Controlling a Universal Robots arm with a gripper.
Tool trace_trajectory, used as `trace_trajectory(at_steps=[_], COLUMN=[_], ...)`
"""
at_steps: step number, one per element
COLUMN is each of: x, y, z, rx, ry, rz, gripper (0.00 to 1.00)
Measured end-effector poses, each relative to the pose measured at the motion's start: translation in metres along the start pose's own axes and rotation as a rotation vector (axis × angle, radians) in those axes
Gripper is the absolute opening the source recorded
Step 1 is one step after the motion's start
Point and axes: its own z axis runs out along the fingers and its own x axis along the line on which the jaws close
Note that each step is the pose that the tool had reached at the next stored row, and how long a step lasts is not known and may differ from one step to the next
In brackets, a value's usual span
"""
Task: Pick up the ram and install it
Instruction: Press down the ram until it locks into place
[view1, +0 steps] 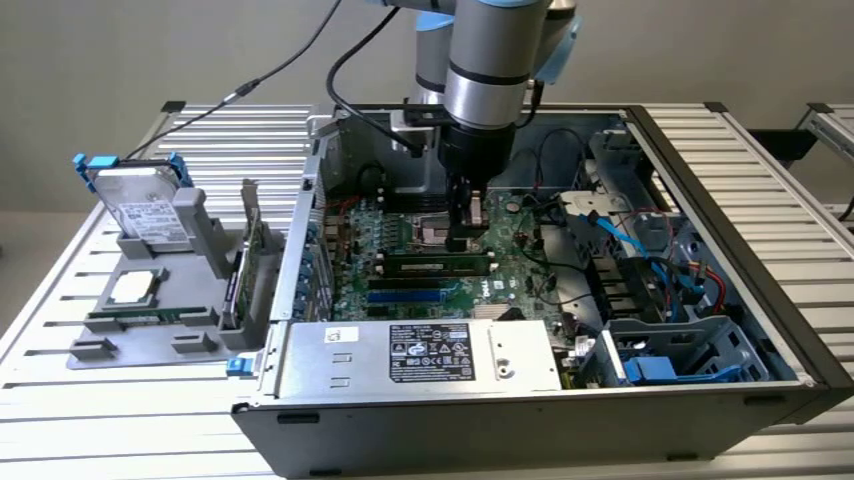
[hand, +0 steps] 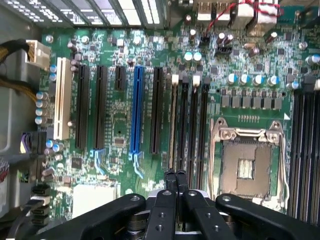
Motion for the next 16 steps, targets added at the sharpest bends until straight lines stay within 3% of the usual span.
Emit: trace_trajectory(at_steps=[5,16], x=[0.000,-0.001], y=[-0.0093,-0.0107], z=[-0.0005,0.0109], rx=[0.0000,0.0000], ry=[0.0001,0.0004], rz=[0.000,0.000], gripper=[0.10,0.10])
